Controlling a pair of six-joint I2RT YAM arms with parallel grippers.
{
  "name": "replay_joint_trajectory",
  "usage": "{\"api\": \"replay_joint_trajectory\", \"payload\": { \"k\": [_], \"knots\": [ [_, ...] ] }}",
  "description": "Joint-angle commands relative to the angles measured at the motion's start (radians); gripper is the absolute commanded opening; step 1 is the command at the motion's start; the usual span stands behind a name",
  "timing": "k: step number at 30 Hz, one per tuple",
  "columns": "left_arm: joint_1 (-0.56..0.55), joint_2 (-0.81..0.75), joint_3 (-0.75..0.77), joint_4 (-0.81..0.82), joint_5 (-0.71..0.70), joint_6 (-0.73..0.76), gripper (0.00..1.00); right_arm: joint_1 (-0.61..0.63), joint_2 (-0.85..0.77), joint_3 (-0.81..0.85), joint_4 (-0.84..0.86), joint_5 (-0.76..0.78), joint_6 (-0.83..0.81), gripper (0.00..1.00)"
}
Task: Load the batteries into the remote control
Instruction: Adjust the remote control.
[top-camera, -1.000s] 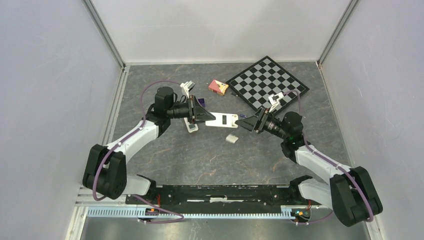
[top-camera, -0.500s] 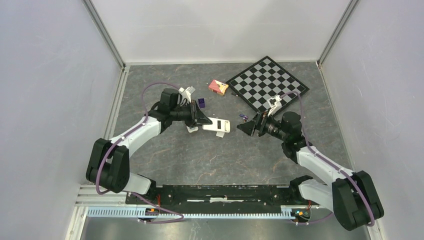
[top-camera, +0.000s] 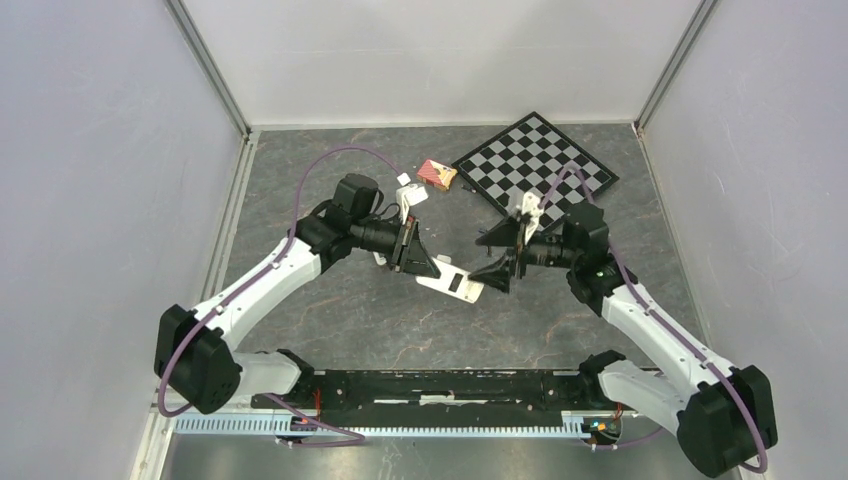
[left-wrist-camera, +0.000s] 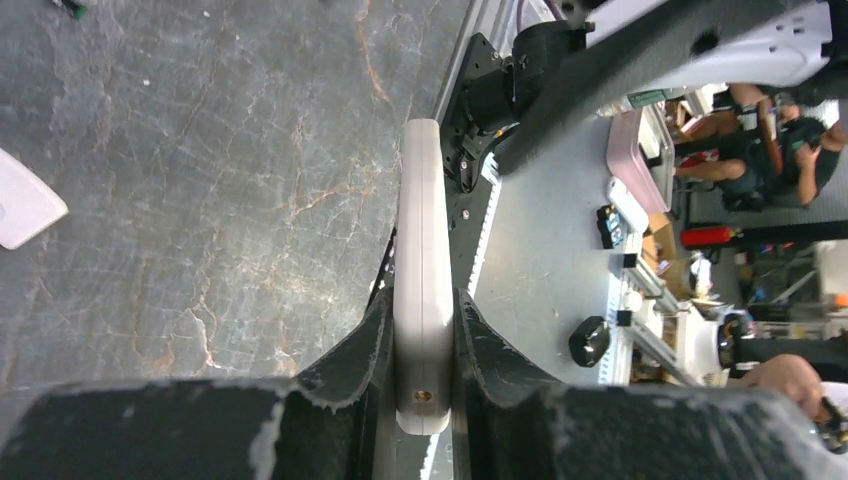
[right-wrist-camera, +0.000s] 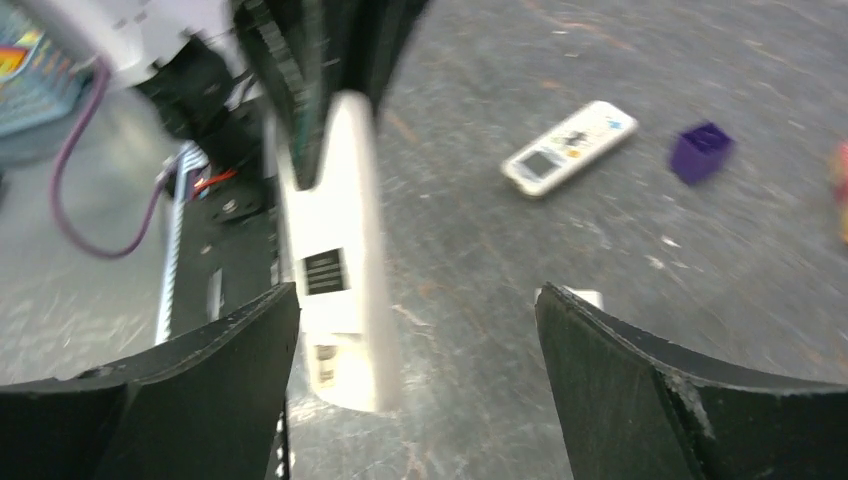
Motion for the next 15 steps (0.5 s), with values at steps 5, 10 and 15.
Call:
{"api": "replay_joint_trajectory", "payload": {
  "k": [5, 10, 15],
  "knots": [
    [-0.004, -0.039, 0.077, -0.054, 0.053, 0.212, 0.02, 0.138, 0.007, 0.056, -0.179, -0.081, -0.172, 0.81],
    [-0.016, -0.039, 0.106, -0.06, 0.098, 0.262, 0.02, 0.141, 0.041, 0.074, -0.14, -0.122, -0.107, 0.57],
    [-0.016, -0.071, 0.096, -0.063, 0.121, 0.299, 0.02, 0.142, 0.018, 0.076, -0.058, -0.163, -0.028, 0.34]
  ]
}}
